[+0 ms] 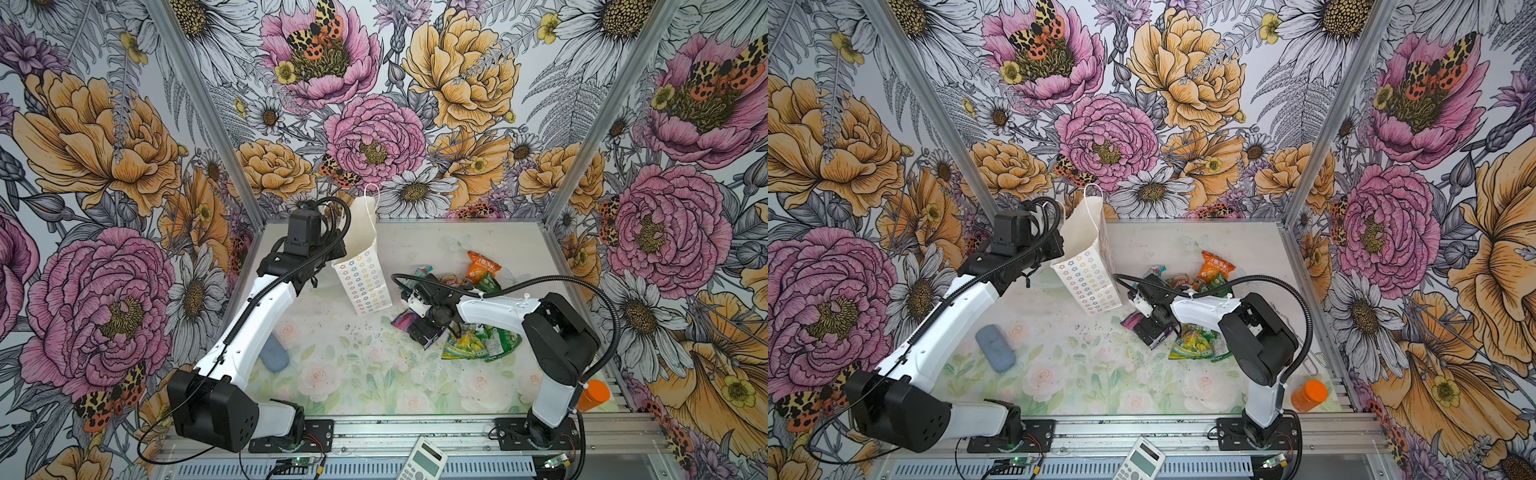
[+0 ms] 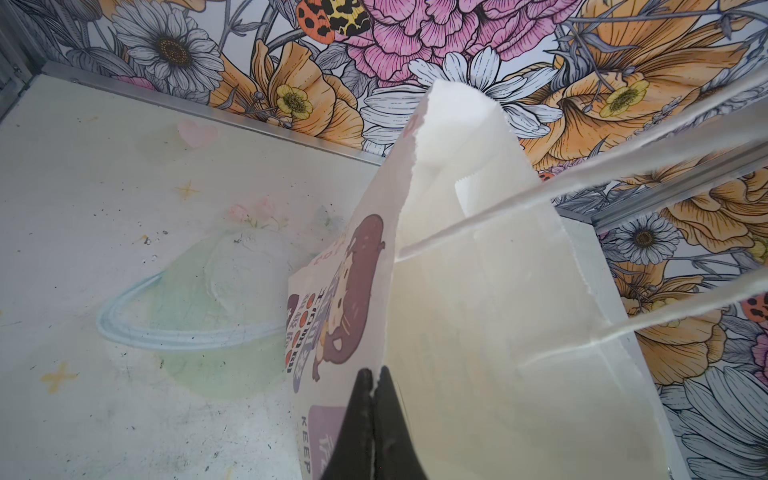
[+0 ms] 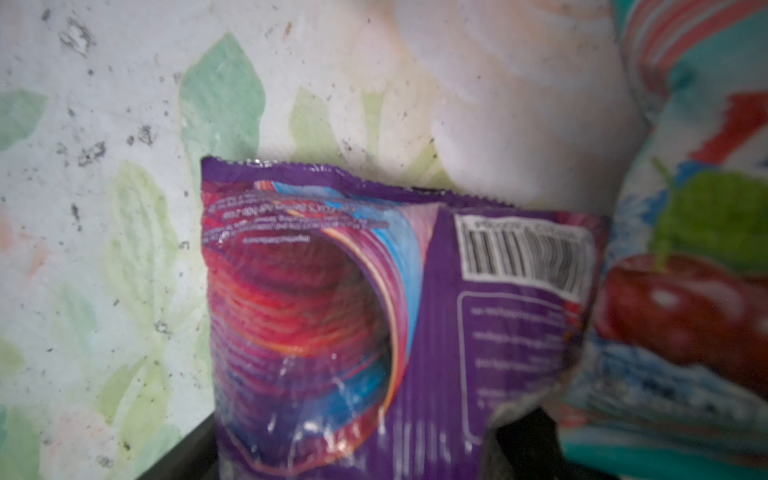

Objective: Place the snacks into the paper bag

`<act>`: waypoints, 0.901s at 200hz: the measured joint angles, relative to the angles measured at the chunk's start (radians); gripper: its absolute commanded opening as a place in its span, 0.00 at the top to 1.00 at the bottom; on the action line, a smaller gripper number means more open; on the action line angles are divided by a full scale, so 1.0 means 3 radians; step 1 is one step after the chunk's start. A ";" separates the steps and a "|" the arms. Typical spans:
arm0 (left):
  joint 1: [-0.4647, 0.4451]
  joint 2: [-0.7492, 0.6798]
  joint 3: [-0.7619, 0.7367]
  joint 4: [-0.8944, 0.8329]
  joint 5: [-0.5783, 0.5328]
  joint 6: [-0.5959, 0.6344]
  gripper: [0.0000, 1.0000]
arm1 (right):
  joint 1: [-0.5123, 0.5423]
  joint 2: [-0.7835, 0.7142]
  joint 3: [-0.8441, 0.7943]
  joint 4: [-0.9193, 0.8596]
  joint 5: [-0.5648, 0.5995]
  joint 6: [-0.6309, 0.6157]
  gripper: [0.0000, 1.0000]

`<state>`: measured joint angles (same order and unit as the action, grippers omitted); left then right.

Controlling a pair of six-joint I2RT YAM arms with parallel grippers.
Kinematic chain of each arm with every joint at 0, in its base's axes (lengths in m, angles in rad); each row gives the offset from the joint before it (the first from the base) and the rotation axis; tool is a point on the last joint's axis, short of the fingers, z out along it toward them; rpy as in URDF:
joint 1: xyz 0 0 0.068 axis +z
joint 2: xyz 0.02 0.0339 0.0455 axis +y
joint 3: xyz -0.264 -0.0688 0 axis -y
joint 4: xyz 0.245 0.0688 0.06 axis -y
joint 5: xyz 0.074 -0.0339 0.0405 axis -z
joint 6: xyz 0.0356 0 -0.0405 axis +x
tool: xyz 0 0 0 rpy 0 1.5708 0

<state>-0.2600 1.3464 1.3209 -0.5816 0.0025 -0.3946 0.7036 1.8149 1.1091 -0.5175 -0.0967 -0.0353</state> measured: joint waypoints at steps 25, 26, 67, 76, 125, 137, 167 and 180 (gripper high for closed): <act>0.0000 0.0000 -0.0004 0.0011 -0.0109 -0.0039 1.00 | 0.0000 0.0000 -0.0005 0.0020 0.0010 0.0000 0.11; 0.0000 0.0000 -0.0004 0.0011 -0.0112 -0.0041 1.00 | 0.0000 0.0000 -0.0005 0.0022 0.0010 0.0000 0.11; 0.0000 -0.0036 -0.0075 0.0017 -0.0343 -0.0130 1.00 | 0.0000 0.0000 -0.0011 0.0043 -0.0005 0.0001 0.22; 0.0000 -0.0061 -0.0100 0.0017 -0.0404 -0.0159 1.00 | 0.0000 0.0000 -0.0011 0.0050 -0.0009 -0.0003 0.24; 0.0000 -0.0228 -0.0141 0.0017 -0.0682 -0.0230 1.00 | 0.0000 -0.0018 -0.0017 0.0081 -0.0043 -0.0023 0.43; 0.0000 -0.0263 -0.0144 0.0024 -0.0716 -0.0235 1.00 | 0.0000 -0.0034 -0.0018 0.0088 -0.0056 -0.0027 0.46; 0.0000 -0.0356 -0.0198 0.0088 -0.0746 -0.0231 1.00 | 0.0000 -0.0090 -0.0023 0.0076 -0.0123 -0.0027 0.52; 0.0000 -0.0384 -0.0219 0.0123 -0.0746 -0.0225 1.00 | 0.0000 -0.0130 -0.0024 0.0055 -0.0174 -0.0029 0.54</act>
<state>-0.2600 1.2312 1.2552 -0.5446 -0.2214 -0.4622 0.7036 1.7760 1.1019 -0.5011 -0.1490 -0.0441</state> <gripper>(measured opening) 0.050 0.475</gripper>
